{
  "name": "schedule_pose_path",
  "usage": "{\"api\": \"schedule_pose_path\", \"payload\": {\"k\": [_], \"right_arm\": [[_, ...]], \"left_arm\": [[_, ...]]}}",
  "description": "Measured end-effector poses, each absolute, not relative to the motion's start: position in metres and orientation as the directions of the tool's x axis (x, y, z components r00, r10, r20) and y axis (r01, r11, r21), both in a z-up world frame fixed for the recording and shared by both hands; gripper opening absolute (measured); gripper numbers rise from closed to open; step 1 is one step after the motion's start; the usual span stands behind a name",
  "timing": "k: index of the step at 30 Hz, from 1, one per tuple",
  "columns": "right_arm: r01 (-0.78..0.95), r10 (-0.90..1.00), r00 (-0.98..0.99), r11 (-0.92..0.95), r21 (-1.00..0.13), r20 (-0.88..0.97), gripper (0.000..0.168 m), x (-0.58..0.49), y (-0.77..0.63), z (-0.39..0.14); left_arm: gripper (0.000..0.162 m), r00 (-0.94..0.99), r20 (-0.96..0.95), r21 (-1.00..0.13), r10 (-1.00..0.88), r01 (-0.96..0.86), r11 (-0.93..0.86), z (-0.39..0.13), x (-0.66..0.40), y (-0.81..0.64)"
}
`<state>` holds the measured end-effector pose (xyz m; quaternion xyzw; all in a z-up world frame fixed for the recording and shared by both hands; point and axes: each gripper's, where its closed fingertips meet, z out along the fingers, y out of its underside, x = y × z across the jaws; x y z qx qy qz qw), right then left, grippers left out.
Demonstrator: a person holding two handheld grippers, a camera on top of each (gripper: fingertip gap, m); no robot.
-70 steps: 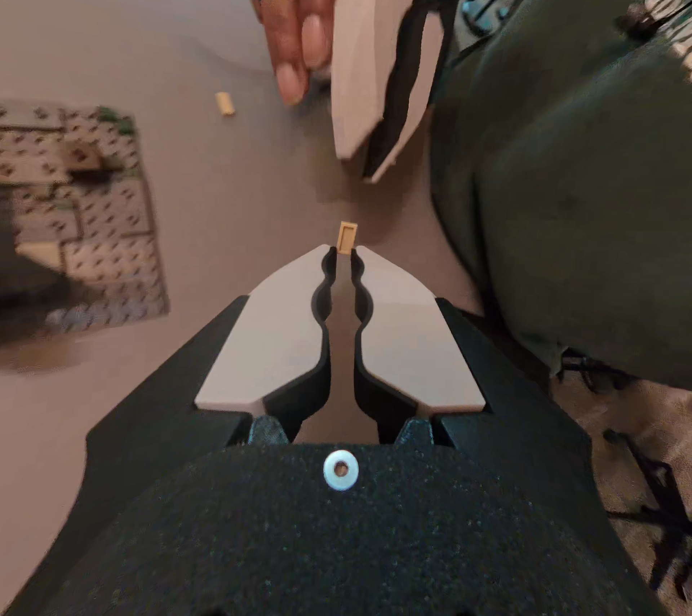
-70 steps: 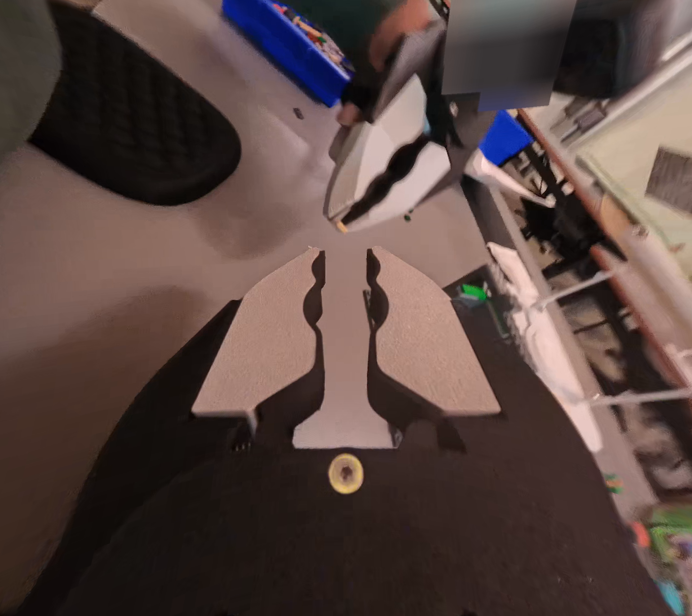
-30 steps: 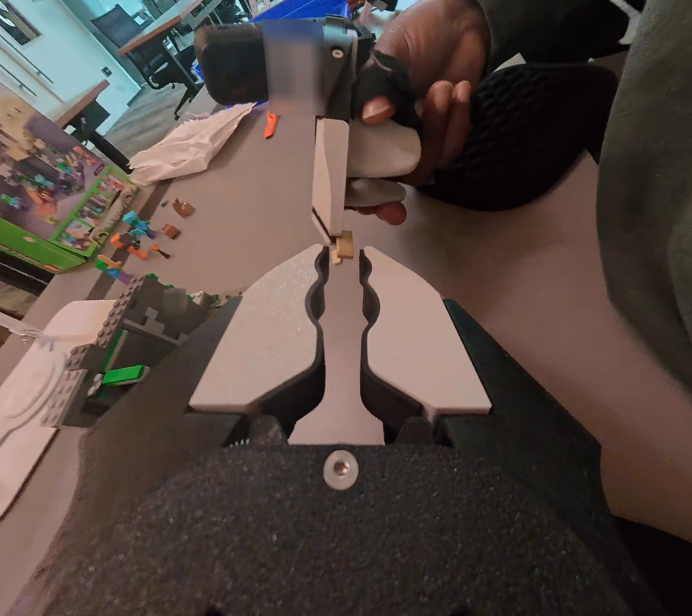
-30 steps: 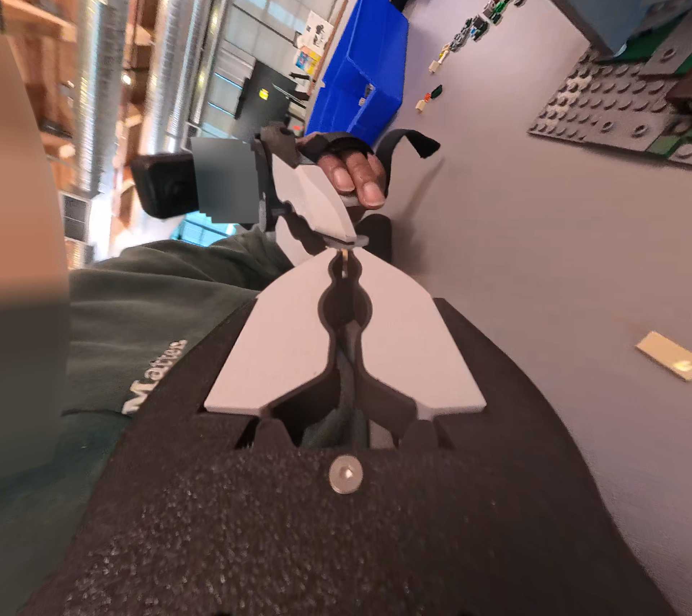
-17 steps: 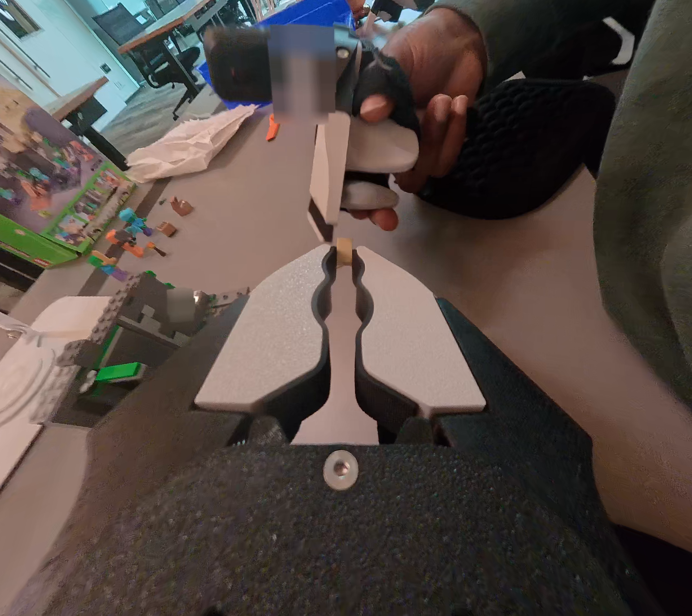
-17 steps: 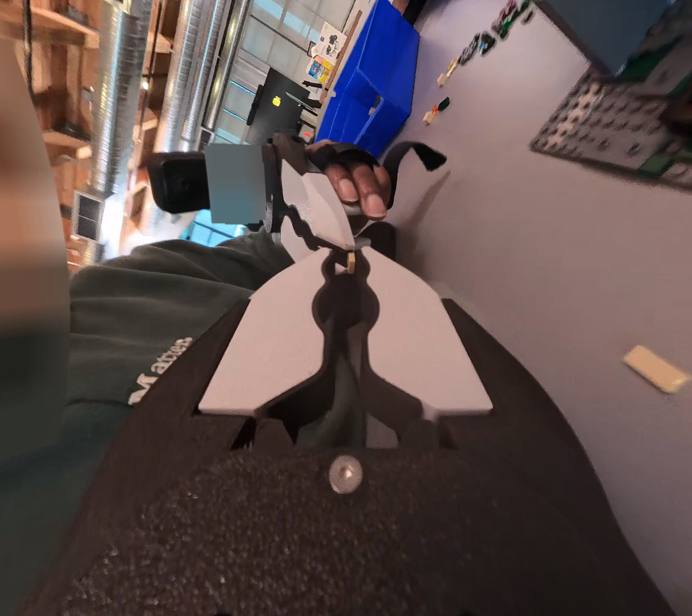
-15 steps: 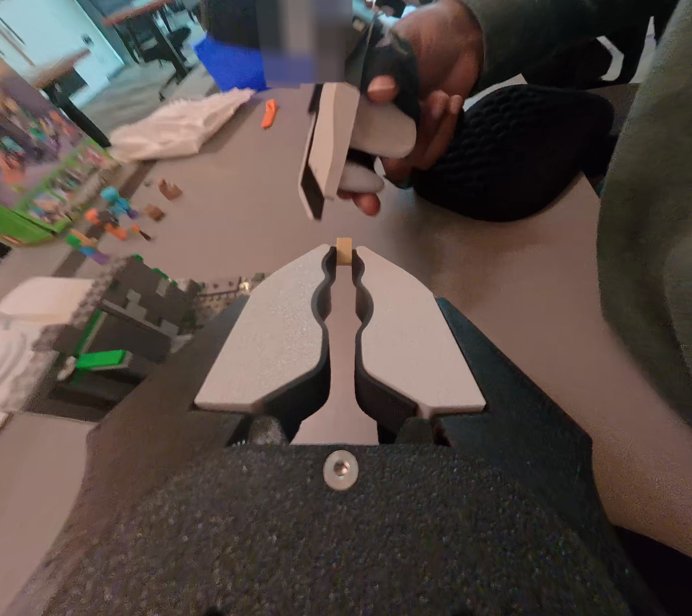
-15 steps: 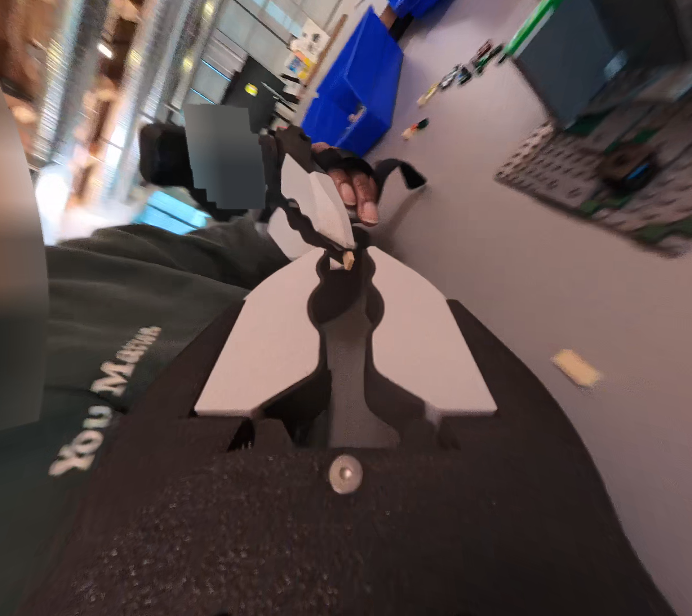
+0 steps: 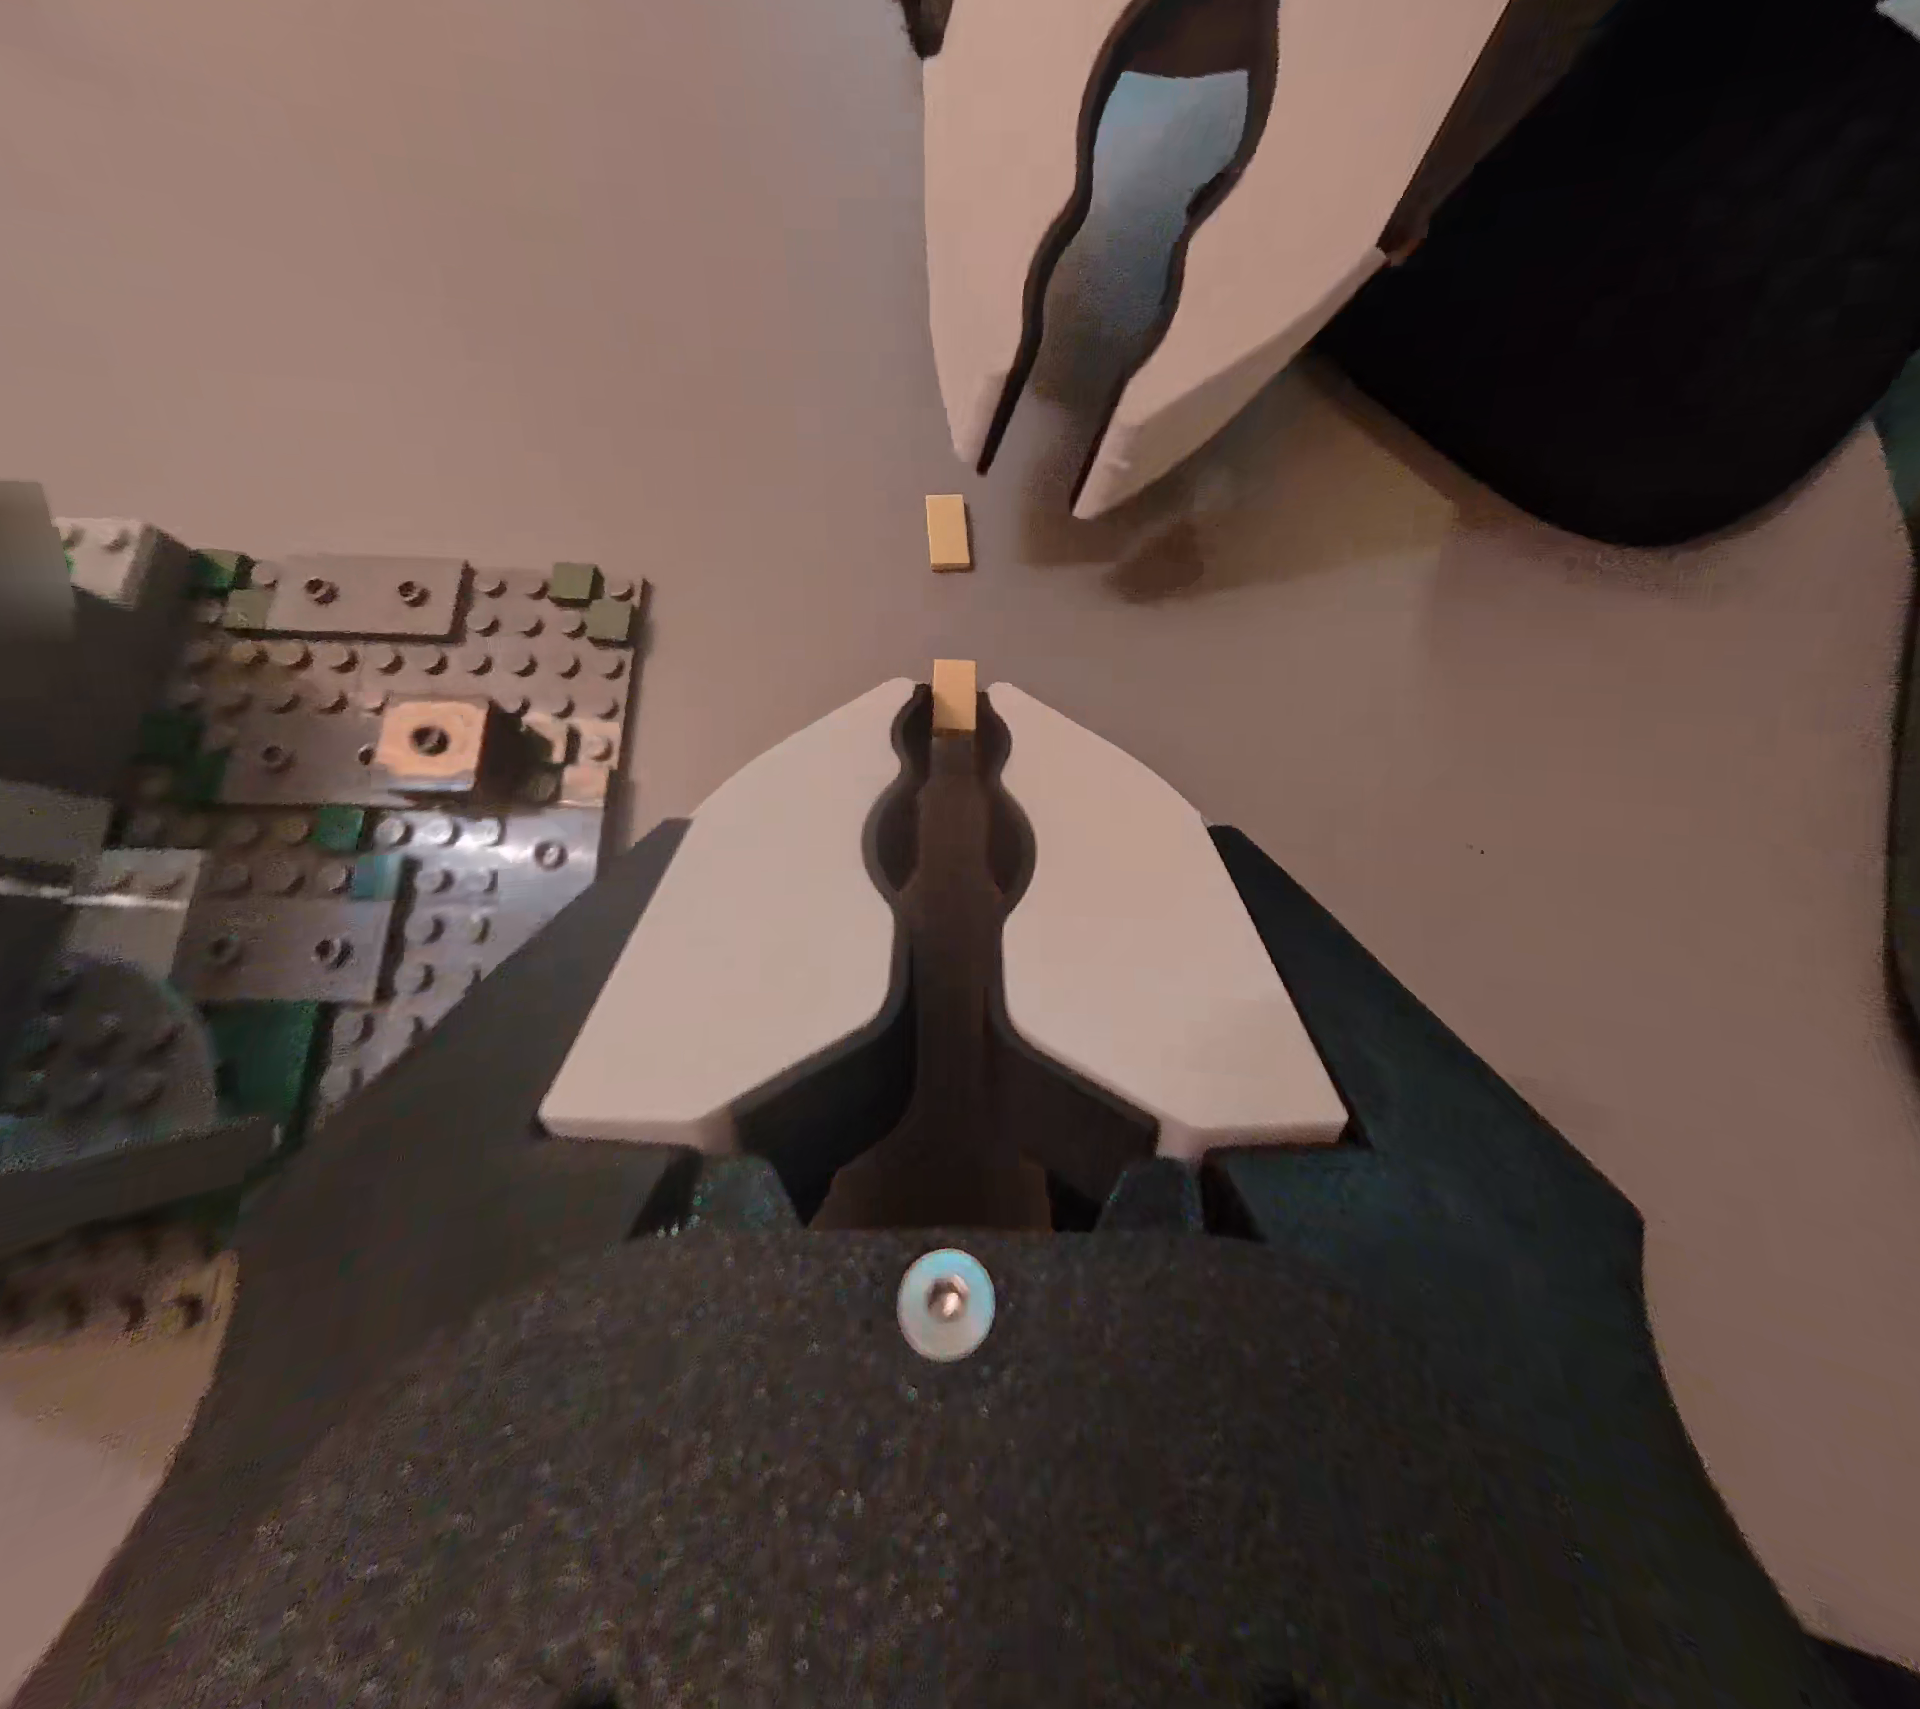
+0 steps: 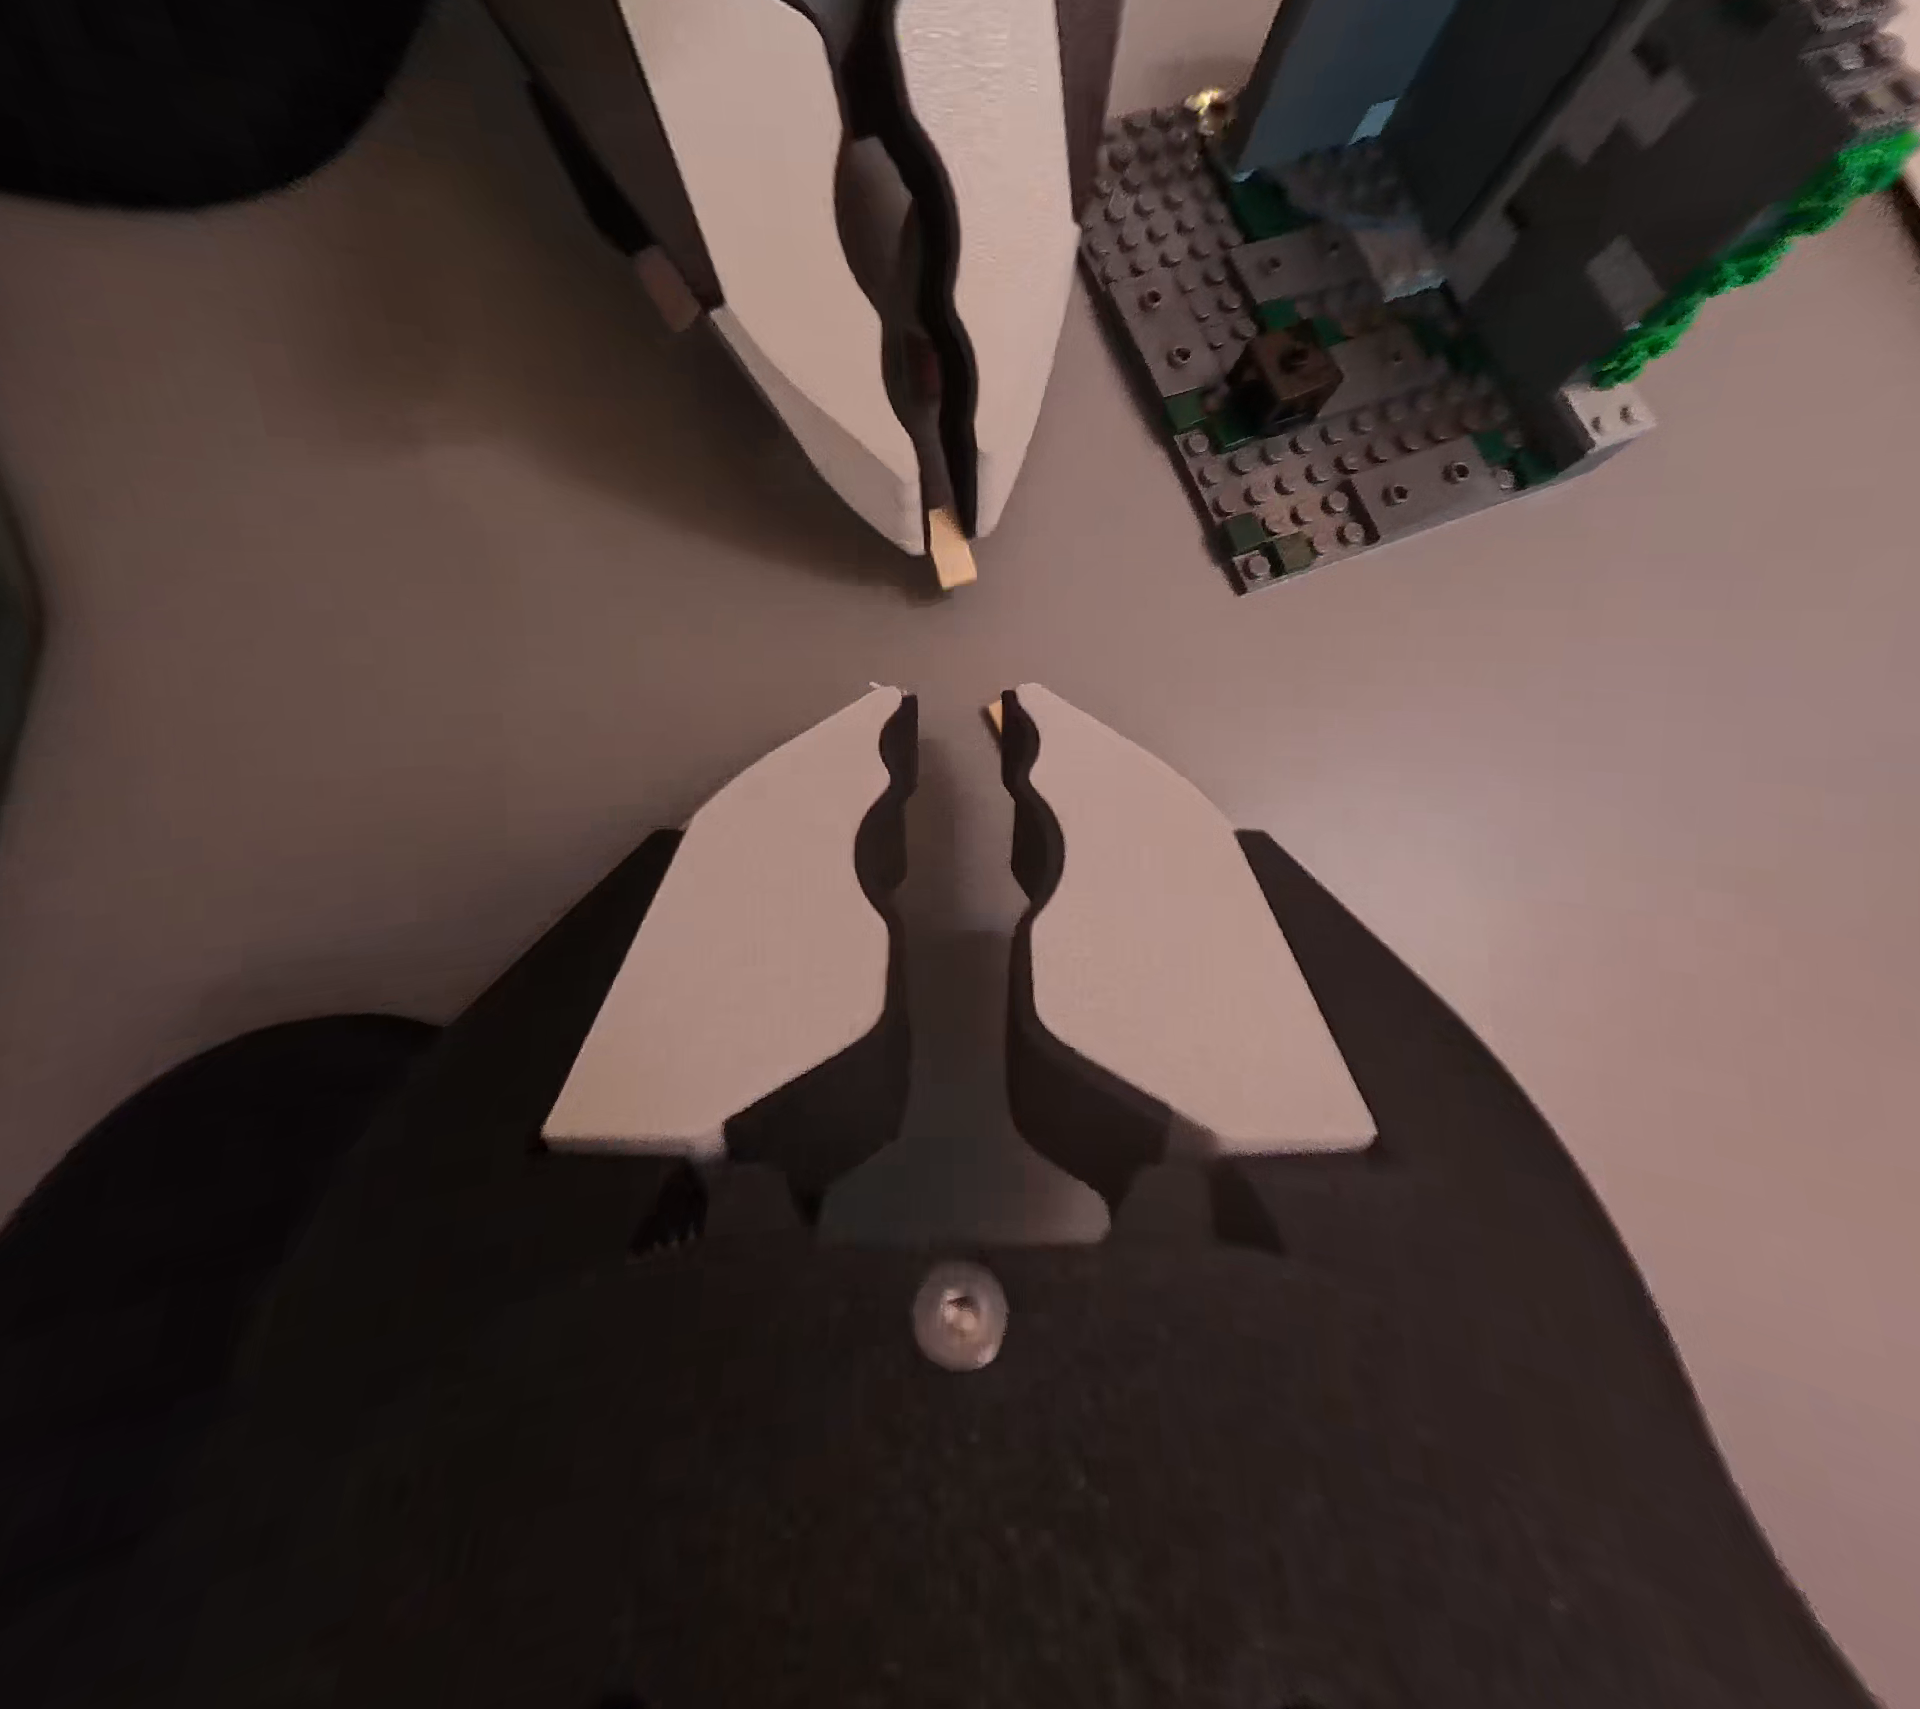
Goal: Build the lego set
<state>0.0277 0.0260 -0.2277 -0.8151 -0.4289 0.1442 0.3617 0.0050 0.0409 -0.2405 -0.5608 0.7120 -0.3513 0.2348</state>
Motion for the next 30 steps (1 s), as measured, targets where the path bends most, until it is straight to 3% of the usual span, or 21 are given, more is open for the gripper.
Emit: {"api": "schedule_pose_path", "payload": {"k": [1, 21, 30], "right_arm": [[0.619, 0.809, 0.579, -0.356, -0.700, 0.100, 0.015, 0.027, 0.027, -0.230], [0.714, 0.867, 0.473, -0.275, -0.643, 0.155, 0.001, 0.004, 0.039, -0.234], [0.771, 0.876, 0.445, -0.270, -0.577, 0.184, 0.000, 0.007, 0.040, -0.243]], "left_arm": [[0.008, -0.266, 0.051, -0.766, -0.963, -0.629, 0.133, -0.241, 0.008, 0.040], [0.017, -0.301, -0.083, -0.716, -0.950, -0.645, 0.266, -0.247, 0.007, 0.038], [0.016, -0.272, -0.059, -0.740, -0.960, -0.634, 0.225, -0.237, -0.002, 0.041]]}}
